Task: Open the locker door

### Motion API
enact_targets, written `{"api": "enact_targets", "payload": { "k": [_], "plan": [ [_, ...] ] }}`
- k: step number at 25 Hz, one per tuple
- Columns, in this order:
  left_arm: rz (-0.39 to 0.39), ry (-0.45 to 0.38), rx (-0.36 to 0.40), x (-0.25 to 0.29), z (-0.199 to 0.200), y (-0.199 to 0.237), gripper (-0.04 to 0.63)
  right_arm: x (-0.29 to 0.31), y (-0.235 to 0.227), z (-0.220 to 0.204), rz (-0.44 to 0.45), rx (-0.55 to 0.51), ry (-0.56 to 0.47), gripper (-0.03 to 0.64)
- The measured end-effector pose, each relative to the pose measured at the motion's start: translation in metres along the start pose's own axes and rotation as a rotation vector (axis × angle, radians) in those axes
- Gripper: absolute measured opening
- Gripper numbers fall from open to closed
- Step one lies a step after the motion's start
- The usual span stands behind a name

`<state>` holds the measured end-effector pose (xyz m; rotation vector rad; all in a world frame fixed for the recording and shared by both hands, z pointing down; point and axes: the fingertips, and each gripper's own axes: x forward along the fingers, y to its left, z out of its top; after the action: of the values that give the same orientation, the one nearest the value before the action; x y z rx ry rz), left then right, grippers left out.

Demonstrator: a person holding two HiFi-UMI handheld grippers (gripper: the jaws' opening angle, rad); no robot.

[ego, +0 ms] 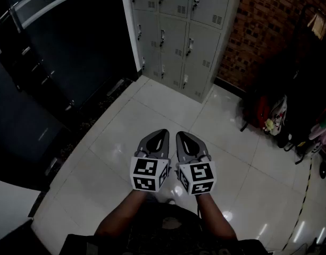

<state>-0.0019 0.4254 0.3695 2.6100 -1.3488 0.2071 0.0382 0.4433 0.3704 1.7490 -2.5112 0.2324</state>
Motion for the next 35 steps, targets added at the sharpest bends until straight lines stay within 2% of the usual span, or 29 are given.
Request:
{"api": "enact_targets", "payload": {
  "k": [11,24,35],
  "plan": [
    [0.004,-0.024,-0.018,0.059,0.01,0.031,0.005,0.059,-0.034,-0.001,0.004,-0.024,0.009,0.0],
    [-0.01,-0.022,-0.052,0.154,0.045,0.128,0.005,0.19,-0.06,0.024,-0.021,-0.035,0.036,0.0],
    [-0.03,-0.04,-0.051,0.217,0.08,0.204,0.005,0.294,-0.066,0.053,-0.033,-0.059,0.035,0.003]
  ]
}}
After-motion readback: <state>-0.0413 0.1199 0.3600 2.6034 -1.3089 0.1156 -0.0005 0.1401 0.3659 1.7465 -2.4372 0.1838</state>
